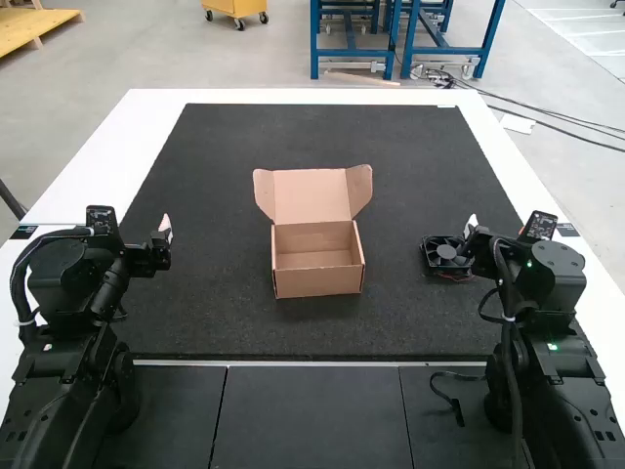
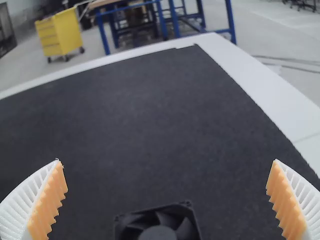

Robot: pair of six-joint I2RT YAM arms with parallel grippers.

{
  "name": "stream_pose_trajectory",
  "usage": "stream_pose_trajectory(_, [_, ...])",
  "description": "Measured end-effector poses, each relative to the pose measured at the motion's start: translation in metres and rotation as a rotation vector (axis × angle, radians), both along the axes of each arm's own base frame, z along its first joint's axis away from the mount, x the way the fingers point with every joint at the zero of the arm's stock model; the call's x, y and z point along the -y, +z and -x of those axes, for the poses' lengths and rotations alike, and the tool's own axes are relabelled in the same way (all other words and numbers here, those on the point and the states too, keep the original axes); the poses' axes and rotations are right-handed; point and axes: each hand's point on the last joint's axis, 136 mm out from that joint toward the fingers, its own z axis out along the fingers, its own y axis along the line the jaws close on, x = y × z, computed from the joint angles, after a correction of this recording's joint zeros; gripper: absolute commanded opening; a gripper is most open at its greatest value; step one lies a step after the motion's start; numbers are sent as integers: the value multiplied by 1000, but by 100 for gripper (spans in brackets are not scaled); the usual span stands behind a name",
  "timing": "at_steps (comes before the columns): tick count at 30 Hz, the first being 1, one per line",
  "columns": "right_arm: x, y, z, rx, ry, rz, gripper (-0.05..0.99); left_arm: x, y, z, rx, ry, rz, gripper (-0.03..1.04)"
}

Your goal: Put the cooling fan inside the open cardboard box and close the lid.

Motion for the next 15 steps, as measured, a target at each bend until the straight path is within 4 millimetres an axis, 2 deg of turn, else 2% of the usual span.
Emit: stream_pose_trajectory(15, [-3,0,0,-1,19,-2,92,0,0,0,-1,0,0,97])
